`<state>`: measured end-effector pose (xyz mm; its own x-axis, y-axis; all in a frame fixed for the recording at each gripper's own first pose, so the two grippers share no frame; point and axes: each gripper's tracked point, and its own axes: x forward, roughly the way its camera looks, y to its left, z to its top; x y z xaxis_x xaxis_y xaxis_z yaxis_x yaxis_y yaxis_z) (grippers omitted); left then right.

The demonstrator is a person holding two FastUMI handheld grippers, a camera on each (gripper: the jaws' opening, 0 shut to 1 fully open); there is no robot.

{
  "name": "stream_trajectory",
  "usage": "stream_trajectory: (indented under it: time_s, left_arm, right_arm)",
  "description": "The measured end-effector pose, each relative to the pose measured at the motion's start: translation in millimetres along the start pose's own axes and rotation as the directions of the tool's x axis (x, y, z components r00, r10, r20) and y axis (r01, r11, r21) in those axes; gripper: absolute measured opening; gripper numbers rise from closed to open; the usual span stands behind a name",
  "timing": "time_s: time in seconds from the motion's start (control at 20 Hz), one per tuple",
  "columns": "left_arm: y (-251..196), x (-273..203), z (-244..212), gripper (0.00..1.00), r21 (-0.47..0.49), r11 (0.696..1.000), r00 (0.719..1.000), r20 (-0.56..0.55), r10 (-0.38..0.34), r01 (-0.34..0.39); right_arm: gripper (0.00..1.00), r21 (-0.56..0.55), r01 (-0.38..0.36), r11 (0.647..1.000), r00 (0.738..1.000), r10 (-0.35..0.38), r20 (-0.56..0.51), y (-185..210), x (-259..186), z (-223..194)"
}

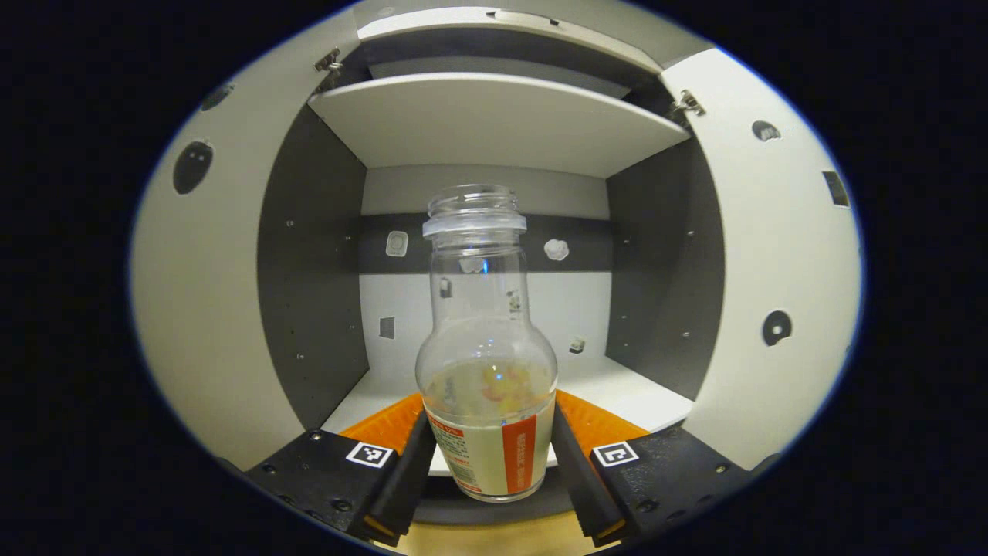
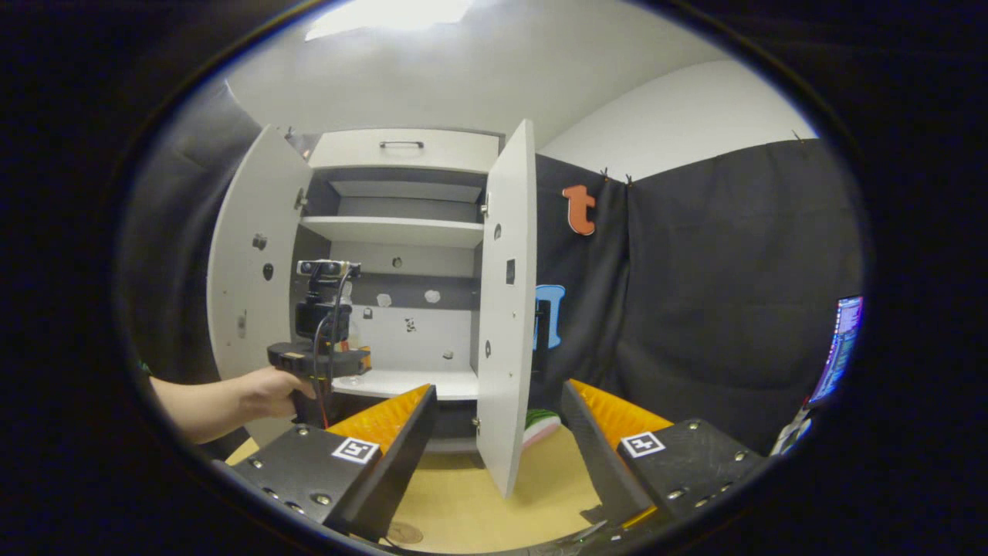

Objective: Grasp the bottle in the cabinet with the left hand and place it on the coaster, then close the right door with the right hand and the left door with the left hand.

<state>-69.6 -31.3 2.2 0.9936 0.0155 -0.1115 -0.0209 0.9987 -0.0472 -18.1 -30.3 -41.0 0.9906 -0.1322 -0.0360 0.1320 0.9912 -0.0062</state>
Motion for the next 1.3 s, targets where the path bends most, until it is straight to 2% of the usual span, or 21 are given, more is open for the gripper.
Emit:
stream_trajectory:
  time_s: [0.3, 0.4, 0.55, 0.65, 0.7, 0.8, 0.9, 0.95, 1.0, 1.3]
  left_arm:
    - [-8.8, -86.7, -47.3, 0.79, -0.05, 0.999, 1.0, 0.006, 0.01, -0.01]
    - [-8.5, -107.7, -74.5, 0.8, -0.052, 0.998, 1.0, 0.016, 0.023, -0.022]
    - [-25.3, -132.6, -135.2, 0.8, -0.019, 1.0, 1.0, -0.022, -0.021, 0.021]
    - [-36.2, -144.8, -171.6, 0.8, 0.03, 0.998, 0.998, -0.029, -0.056, 0.057]
    - [-42.6, -150.1, -189.5, 0.8, 0.043, 0.996, 0.996, -0.031, -0.078, 0.079]
    - [-54.9, -159.9, -233.1, 0.79, 0.062, 0.991, 0.991, -0.065, -0.115, 0.119]
    - [-66.1, -170.3, -274.4, 0.8, 0.07, 0.985, 0.982, -0.109, -0.153, 0.161]
    - [-73.0, -175.6, -291.9, 0.8, 0.074, 0.981, 0.978, -0.123, -0.171, 0.181]
    - [-78.1, -180.6, -306.0, 0.8, 0.077, 0.977, 0.974, -0.131, -0.187, 0.198]
    - [-106.4, -211.4, -356.7, 0.8, 0.15, 0.951, 0.957, -0.151, -0.248, 0.27]
  right_arm:
    - [0.98, 0.047, -0.021, 0.999, 1.0, 0.02, 0.019, -22.0, -63.3, -2.3]
    - [0.98, 0.05, -0.016, 0.999, 1.0, 0.015, 0.014, -30.2, -72.2, -8.6]
    - [0.98, 0.056, -0.001, 0.998, 1.0, 0.001, -0.004, -42.2, -78.7, -19.4]
    - [0.98, 0.059, 0.005, 0.998, 1.0, -0.005, 0.0, -47.2, -75.4, -26.0]
    - [0.94, 0.062, 0.003, 0.998, 1.0, -0.003, 0.005, -49.3, -73.9, -30.3]
    - [0.94, 0.099, -0.015, 0.995, 1.0, 0.015, 0.001, -47.8, -66.6, -40.3]
    - [0.98, 0.125, -0.017, 0.992, 1.0, 0.018, -0.012, -53.1, -56.4, -50.0]
    - [0.94, 0.129, -0.012, 0.992, 1.0, 0.014, -0.019, -56.6, -50.3, -53.2]
    - [0.98, 0.133, -0.015, 0.991, 0.999, 0.019, -0.026, -57.3, -45.6, -57.0]
    - [0.98, 0.107, -0.013, 0.994, 0.997, 0.021, -0.073, -52.7, -14.1, -80.4]
